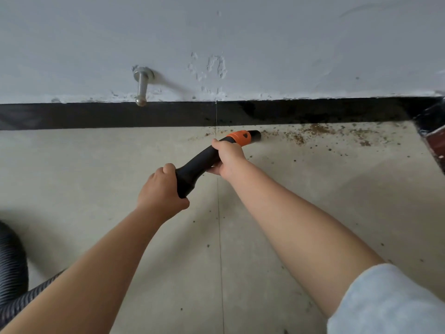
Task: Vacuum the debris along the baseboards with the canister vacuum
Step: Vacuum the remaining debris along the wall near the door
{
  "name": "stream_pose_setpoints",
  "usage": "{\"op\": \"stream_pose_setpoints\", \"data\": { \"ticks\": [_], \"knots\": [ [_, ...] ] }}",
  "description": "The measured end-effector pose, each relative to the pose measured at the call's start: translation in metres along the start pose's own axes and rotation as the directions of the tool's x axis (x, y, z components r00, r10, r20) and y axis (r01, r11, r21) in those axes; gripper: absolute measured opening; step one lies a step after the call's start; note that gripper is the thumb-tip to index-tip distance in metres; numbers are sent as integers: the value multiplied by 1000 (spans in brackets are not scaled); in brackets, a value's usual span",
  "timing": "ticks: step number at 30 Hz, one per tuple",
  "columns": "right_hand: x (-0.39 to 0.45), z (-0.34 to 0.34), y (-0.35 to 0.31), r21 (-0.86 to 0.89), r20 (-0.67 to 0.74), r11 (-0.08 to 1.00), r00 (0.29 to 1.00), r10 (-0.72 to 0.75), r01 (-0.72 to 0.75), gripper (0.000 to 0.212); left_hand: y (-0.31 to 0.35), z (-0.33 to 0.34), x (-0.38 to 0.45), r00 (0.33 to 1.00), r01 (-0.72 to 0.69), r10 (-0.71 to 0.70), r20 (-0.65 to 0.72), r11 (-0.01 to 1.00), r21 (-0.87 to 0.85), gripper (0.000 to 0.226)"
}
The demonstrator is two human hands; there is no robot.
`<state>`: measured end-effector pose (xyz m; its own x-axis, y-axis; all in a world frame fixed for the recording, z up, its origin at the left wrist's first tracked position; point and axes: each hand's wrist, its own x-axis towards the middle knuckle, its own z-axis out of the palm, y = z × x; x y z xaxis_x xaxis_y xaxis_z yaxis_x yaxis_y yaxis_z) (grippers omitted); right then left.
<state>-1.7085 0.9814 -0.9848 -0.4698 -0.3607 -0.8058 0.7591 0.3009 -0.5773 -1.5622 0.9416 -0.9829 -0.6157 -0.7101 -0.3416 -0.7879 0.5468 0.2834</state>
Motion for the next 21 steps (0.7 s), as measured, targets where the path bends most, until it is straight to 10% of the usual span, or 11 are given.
{"op": "stream_pose_setpoints", "data": {
  "ticks": [14,21],
  "knots": [
    [16,-82,-27,99,-114,993,992,-56,68,41,76,29,15,990,-130,130,58,991,-7,46],
    [-6,-17,-22,-58,30,990,991,-130,132,44,33,-4,-4,997,66,-69,-30,994,-85,51]
  ]
}}
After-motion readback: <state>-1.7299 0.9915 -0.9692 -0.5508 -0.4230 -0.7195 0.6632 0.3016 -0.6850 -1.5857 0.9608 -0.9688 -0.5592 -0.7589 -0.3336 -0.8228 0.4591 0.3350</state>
